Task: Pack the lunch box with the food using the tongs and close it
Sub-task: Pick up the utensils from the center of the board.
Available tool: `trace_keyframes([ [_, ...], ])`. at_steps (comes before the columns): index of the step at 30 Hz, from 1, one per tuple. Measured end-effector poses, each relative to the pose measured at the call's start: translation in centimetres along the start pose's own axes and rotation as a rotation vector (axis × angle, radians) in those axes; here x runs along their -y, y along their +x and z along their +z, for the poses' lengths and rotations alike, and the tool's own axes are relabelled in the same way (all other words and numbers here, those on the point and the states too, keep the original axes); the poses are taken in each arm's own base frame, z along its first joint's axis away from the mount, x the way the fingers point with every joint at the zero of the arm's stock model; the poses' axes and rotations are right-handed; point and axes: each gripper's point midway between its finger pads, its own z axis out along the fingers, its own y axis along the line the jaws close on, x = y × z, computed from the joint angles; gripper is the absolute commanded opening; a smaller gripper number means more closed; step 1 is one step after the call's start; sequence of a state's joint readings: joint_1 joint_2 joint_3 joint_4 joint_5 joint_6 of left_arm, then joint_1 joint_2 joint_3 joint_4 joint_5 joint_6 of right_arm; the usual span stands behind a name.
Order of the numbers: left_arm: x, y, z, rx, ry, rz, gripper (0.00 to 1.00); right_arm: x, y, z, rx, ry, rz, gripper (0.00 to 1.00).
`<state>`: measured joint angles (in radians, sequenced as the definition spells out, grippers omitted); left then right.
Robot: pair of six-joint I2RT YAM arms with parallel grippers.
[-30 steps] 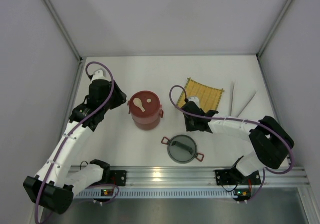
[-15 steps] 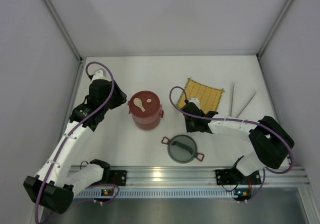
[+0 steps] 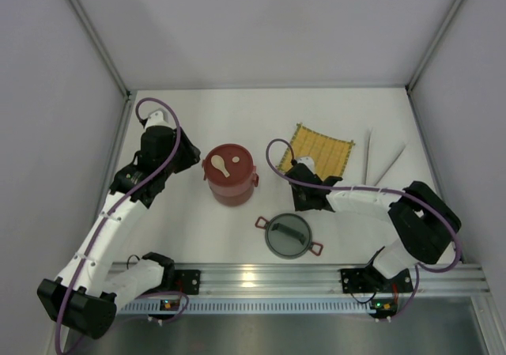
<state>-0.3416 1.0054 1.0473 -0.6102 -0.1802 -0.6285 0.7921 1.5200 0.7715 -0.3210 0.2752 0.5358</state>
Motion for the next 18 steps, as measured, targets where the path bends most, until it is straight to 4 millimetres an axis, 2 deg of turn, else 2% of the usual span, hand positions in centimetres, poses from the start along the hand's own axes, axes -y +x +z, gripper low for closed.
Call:
trace_keyframes([
  [18, 0.00, 0.00, 0.00, 0.000, 0.000, 0.000, 0.49, -0.24, -0.23, 0.22, 0.009, -0.005, 0.012, 0.17],
])
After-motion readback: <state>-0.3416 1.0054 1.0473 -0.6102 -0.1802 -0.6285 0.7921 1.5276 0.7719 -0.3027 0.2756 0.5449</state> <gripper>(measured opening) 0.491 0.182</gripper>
